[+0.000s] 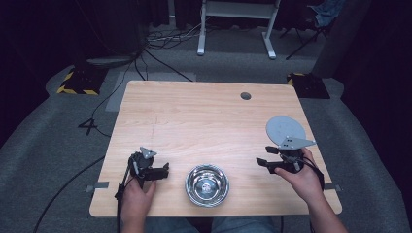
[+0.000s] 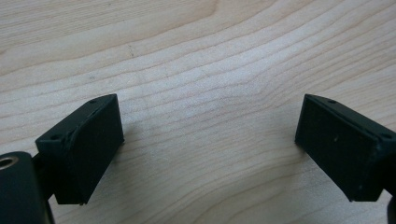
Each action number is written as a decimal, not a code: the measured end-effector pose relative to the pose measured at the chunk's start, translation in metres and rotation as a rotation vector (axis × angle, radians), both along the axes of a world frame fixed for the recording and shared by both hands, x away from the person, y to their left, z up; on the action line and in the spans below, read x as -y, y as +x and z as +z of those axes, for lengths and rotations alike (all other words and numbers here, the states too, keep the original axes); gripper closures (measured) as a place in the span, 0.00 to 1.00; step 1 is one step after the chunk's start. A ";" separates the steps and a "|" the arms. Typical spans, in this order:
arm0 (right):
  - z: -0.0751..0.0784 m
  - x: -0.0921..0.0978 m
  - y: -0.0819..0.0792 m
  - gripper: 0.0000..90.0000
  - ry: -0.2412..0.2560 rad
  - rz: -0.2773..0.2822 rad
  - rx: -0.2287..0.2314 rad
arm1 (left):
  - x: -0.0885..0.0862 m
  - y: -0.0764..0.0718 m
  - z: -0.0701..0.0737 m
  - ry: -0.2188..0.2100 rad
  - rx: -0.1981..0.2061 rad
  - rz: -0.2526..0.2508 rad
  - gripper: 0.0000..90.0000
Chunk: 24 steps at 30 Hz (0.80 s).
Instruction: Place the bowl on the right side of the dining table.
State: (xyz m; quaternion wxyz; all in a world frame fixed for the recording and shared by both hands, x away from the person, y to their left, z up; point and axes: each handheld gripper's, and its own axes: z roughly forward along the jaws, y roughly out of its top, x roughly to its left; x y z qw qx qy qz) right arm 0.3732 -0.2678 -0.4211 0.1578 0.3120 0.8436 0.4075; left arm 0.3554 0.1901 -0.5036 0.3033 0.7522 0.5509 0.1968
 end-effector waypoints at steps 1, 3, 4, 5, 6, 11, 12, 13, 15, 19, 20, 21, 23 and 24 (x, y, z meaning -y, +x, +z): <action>0.001 -0.002 0.000 0.41 0.005 0.000 -0.005 | 0.000 0.000 0.000 0.000 0.000 0.000 0.09; 0.001 -0.004 0.001 0.42 0.003 0.003 -0.006 | 0.000 0.000 0.000 0.000 0.000 -0.001 0.09; 0.002 -0.007 0.002 0.42 0.003 0.011 -0.005 | 0.000 0.000 0.000 0.000 0.000 0.000 0.09; 0.002 -0.010 0.002 0.42 0.008 0.013 -0.007 | 0.000 0.000 0.000 0.000 0.000 0.000 0.09; 0.002 -0.013 0.003 0.42 0.008 0.023 -0.008 | 0.000 0.000 0.000 0.000 0.000 0.000 0.09; 0.001 -0.030 0.008 0.41 0.002 0.058 -0.015 | 0.000 0.000 0.000 0.000 0.000 -0.001 0.09; 0.001 -0.030 0.008 0.41 0.002 0.058 -0.015 | 0.000 0.000 0.000 0.000 0.000 -0.001 0.09; 0.001 -0.034 0.008 0.41 0.003 0.066 -0.017 | 0.000 0.000 0.000 0.000 0.000 0.000 0.09; 0.002 -0.042 0.009 0.41 0.000 0.083 -0.020 | 0.000 0.000 0.000 0.000 0.000 0.000 0.09; 0.001 -0.060 0.010 0.41 -0.004 0.115 -0.033 | 0.000 0.000 0.000 0.000 0.000 0.000 0.09; 0.000 -0.069 0.011 0.41 -0.015 0.146 -0.029 | 0.000 0.000 0.000 0.000 0.000 0.000 0.09; 0.000 -0.069 0.011 0.41 -0.015 0.146 -0.029 | 0.000 0.000 0.000 0.000 0.000 -0.001 0.09; -0.003 -0.085 0.009 0.41 -0.016 0.182 -0.043 | 0.000 0.000 0.000 0.001 0.000 -0.001 0.09; -0.003 -0.085 0.009 0.41 -0.016 0.182 -0.043 | 0.000 0.000 0.000 0.001 0.000 -0.001 0.09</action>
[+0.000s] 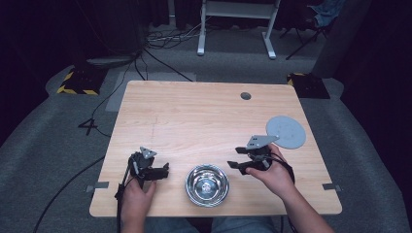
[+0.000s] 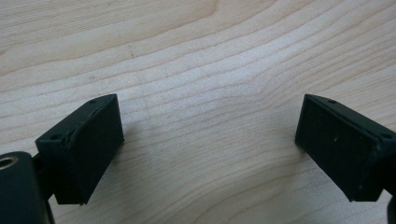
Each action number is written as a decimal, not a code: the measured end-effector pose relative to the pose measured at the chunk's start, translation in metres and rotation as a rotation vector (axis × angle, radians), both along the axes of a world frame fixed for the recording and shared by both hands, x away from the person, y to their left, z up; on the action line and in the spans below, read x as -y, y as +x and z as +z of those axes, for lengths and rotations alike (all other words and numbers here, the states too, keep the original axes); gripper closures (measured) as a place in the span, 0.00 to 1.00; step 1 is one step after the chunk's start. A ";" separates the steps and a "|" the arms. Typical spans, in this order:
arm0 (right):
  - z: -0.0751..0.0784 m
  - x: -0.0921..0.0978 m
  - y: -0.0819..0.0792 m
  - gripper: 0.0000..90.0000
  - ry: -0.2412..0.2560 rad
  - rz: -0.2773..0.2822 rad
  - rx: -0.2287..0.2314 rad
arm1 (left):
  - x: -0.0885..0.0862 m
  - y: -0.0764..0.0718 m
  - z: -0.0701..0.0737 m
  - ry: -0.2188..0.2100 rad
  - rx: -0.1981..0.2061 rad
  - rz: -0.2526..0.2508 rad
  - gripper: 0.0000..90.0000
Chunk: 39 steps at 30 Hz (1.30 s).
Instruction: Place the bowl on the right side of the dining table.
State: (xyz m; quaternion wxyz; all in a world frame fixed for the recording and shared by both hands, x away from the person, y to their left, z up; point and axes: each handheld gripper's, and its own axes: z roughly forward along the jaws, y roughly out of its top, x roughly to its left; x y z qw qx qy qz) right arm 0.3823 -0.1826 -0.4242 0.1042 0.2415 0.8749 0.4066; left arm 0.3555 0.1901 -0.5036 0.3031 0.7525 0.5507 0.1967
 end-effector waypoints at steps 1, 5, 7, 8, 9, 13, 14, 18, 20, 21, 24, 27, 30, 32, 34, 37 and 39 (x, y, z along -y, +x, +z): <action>-0.002 -0.010 -0.001 0.41 -0.002 0.020 -0.015 | 0.000 0.000 0.000 0.000 0.000 0.000 0.09; -0.006 -0.022 -0.001 0.41 -0.015 0.043 -0.029 | 0.000 0.000 0.000 0.000 0.000 0.000 0.09; -0.010 -0.030 0.001 0.41 -0.014 0.047 -0.052 | 0.000 0.000 0.000 0.000 0.000 0.000 0.09; -0.011 -0.032 0.003 0.41 -0.020 0.049 -0.053 | 0.000 0.000 0.000 0.000 0.000 0.000 0.09; -0.017 -0.036 0.007 0.41 -0.025 0.043 -0.084 | 0.000 0.000 0.000 0.000 0.000 0.000 0.09; -0.025 -0.041 0.013 0.42 -0.014 0.034 -0.146 | 0.000 0.000 0.000 0.000 0.000 0.000 0.09; -0.028 -0.042 0.014 0.44 -0.021 0.028 -0.168 | 0.000 0.000 0.000 0.000 0.001 0.001 0.09; -0.036 -0.049 0.016 0.51 -0.032 0.039 -0.238 | 0.000 0.000 0.000 0.000 0.000 0.000 0.09; -0.039 -0.052 0.015 0.55 -0.048 0.040 -0.278 | 0.000 0.000 0.000 0.000 0.000 0.001 0.09; -0.041 -0.053 0.016 0.57 -0.059 0.054 -0.282 | 0.000 0.000 0.000 -0.001 0.000 0.001 0.09; -0.046 -0.058 0.018 0.64 -0.079 0.064 -0.337 | 0.000 0.000 0.000 0.000 0.000 0.001 0.09; -0.051 -0.061 0.023 0.70 -0.095 0.096 -0.361 | 0.000 0.000 0.000 0.000 0.000 0.000 0.09; -0.054 -0.065 0.025 0.76 -0.136 0.097 -0.406 | 0.000 0.000 0.000 0.000 0.000 0.001 0.09; -0.053 -0.068 0.023 0.85 -0.164 0.058 -0.483 | 0.000 0.000 0.000 0.000 0.000 0.000 0.09; -0.053 -0.068 0.023 0.88 -0.169 0.053 -0.491 | 0.000 0.000 0.000 0.000 0.000 0.000 0.09; -0.054 -0.070 0.024 0.95 -0.157 0.057 -0.509 | 0.000 0.000 0.000 0.000 0.000 0.000 0.09; -0.053 -0.070 0.024 0.95 -0.161 0.038 -0.522 | 0.000 0.000 0.000 0.000 0.000 0.000 0.09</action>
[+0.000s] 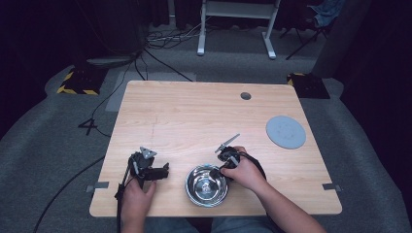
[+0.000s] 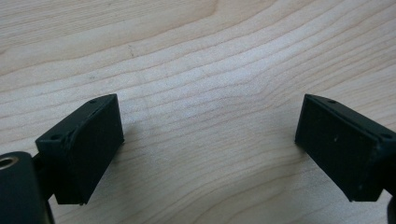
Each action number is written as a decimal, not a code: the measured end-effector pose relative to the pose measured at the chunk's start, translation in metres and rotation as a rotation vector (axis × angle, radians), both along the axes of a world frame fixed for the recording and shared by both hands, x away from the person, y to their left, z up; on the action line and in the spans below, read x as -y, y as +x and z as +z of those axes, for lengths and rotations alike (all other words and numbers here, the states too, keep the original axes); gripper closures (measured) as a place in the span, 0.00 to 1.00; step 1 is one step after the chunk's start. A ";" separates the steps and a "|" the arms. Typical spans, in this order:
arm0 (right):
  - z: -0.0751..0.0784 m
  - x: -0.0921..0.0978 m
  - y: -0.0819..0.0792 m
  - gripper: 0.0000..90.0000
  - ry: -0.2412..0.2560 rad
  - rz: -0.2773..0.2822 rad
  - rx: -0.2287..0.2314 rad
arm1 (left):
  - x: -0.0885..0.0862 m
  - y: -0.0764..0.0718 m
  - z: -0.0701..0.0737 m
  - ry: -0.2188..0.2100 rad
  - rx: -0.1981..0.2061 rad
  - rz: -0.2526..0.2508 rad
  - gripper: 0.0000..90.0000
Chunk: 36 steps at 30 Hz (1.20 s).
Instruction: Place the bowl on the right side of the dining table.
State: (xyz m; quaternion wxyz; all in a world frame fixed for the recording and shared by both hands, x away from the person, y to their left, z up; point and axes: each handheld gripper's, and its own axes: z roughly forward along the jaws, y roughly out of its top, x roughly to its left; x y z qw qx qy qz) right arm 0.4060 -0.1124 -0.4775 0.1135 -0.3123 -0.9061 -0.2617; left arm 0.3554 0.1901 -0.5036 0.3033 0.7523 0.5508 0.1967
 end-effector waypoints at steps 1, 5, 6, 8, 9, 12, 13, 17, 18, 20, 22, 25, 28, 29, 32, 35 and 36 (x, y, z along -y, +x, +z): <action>0.001 0.000 0.001 0.97 0.007 -0.008 -0.016 | 0.000 0.000 0.000 0.000 0.000 0.000 0.09; 0.005 -0.002 -0.001 0.97 0.006 -0.017 0.009 | 0.000 0.000 0.000 0.000 0.000 0.000 0.09; 0.008 -0.002 -0.002 0.97 -0.005 -0.018 0.016 | 0.000 0.000 0.000 0.000 0.000 0.000 0.09; 0.012 -0.003 -0.004 0.97 -0.016 -0.018 0.041 | 0.000 0.000 0.000 0.000 0.000 0.000 0.09; 0.014 -0.003 -0.004 0.97 -0.012 -0.022 0.047 | 0.000 0.000 0.000 0.000 0.000 0.000 0.09; 0.021 -0.002 -0.003 0.97 0.031 0.017 0.102 | 0.000 0.000 0.000 0.000 0.000 0.000 0.09; 0.025 -0.001 -0.003 0.97 0.035 0.014 0.115 | 0.000 0.000 0.000 0.001 0.000 0.000 0.09; 0.031 0.000 -0.002 0.97 0.036 0.017 0.135 | 0.000 0.000 0.000 0.001 0.000 -0.001 0.09; 0.033 0.001 -0.001 0.97 0.039 0.014 0.134 | 0.000 0.000 0.000 0.000 0.000 0.000 0.09; 0.036 0.002 0.000 0.97 0.038 0.008 0.146 | 0.000 0.000 0.000 0.001 0.000 0.000 0.09; 0.039 0.004 0.001 0.97 0.045 0.005 0.156 | 0.000 0.000 0.000 0.001 0.000 0.000 0.09; 0.045 0.008 0.004 0.97 0.057 -0.014 0.167 | 0.000 0.000 0.000 0.001 0.000 -0.001 0.09; 0.054 0.015 0.008 0.97 0.062 -0.039 0.198 | 0.000 0.000 0.000 0.001 0.000 0.000 0.09; 0.054 0.015 0.008 0.97 0.062 -0.039 0.198 | 0.000 0.000 0.000 0.001 -0.001 0.000 0.09; 0.061 0.026 0.013 0.97 0.068 -0.065 0.218 | 0.000 0.000 0.000 0.001 0.000 0.000 0.09; 0.069 0.037 0.017 0.97 0.063 -0.103 0.232 | 0.000 0.000 0.000 0.001 0.000 0.000 0.09; 0.072 0.040 0.018 0.97 0.058 -0.121 0.226 | 0.000 0.000 0.000 0.001 0.000 0.000 0.09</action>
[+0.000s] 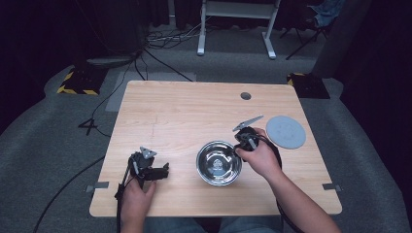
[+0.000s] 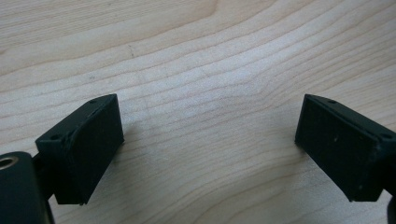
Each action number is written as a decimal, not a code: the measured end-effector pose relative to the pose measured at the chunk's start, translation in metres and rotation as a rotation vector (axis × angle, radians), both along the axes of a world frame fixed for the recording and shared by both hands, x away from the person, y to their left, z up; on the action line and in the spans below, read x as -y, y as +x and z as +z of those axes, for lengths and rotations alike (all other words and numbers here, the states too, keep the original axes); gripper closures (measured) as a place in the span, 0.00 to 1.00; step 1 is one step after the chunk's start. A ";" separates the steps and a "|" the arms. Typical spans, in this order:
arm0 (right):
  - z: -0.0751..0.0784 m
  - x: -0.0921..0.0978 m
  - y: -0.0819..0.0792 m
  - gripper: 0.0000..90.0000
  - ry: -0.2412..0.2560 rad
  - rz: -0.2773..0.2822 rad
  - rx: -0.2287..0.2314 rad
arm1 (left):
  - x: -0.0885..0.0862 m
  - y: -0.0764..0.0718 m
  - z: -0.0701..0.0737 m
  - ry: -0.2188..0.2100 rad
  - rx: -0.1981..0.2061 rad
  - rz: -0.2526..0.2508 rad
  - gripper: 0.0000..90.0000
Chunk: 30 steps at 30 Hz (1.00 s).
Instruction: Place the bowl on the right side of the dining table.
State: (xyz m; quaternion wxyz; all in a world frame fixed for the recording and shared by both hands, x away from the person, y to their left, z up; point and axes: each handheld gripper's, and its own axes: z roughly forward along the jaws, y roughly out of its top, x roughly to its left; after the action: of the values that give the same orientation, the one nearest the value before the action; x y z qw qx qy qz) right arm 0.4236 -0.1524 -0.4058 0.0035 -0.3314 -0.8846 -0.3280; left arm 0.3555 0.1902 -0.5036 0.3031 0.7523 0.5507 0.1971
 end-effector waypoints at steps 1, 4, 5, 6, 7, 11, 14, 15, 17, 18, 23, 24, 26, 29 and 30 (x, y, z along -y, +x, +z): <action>0.003 0.005 0.002 0.97 0.000 -0.014 0.008 | 0.000 0.000 0.000 0.000 -0.001 0.000 0.09; 0.010 0.015 0.007 0.97 0.008 -0.043 0.017 | 0.000 0.000 0.000 0.000 0.000 0.000 0.09; 0.011 0.017 0.008 0.97 0.008 -0.056 0.018 | 0.000 0.000 0.000 0.000 0.000 0.000 0.09; 0.014 0.020 0.010 0.97 0.010 -0.064 0.021 | 0.000 0.000 0.000 0.000 0.000 0.000 0.09; 0.016 0.024 0.013 0.97 0.009 -0.071 0.032 | 0.000 0.000 0.000 0.000 0.000 0.000 0.09; 0.023 0.034 0.021 0.97 0.014 -0.098 0.059 | 0.000 0.000 0.000 0.000 0.000 0.000 0.09; 0.028 0.043 0.027 0.97 0.026 -0.126 0.068 | 0.000 0.000 0.000 -0.001 0.000 0.000 0.09; 0.030 0.046 0.028 0.97 0.037 -0.140 0.064 | 0.000 0.000 0.000 0.000 0.000 0.000 0.09; 0.032 0.051 0.032 0.97 0.035 -0.155 0.074 | 0.000 0.000 0.000 0.000 0.000 0.000 0.09; 0.034 0.056 0.035 0.97 0.035 -0.172 0.084 | 0.000 0.000 0.000 0.000 0.000 0.000 0.09; 0.040 0.067 0.044 0.97 0.049 -0.206 0.093 | 0.000 0.000 0.000 -0.001 0.000 0.000 0.09; 0.041 0.069 0.047 0.97 0.043 -0.217 0.100 | 0.000 0.000 0.000 0.000 0.000 0.000 0.09; 0.044 0.075 0.052 0.97 0.043 -0.237 0.111 | 0.000 0.000 0.000 0.000 0.000 0.000 0.09; 0.048 0.083 0.059 0.97 0.050 -0.263 0.120 | 0.000 0.000 0.000 0.000 0.000 0.000 0.09; 0.049 0.086 0.061 0.97 0.056 -0.272 0.122 | 0.000 0.000 0.000 0.000 0.000 0.000 0.09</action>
State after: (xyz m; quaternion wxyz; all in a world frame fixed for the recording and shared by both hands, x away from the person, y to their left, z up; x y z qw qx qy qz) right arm 0.4841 -0.2380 -0.3568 -0.0856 -0.4272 -0.8208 -0.3694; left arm 0.3555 0.1901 -0.5036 0.3031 0.7523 0.5509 0.1969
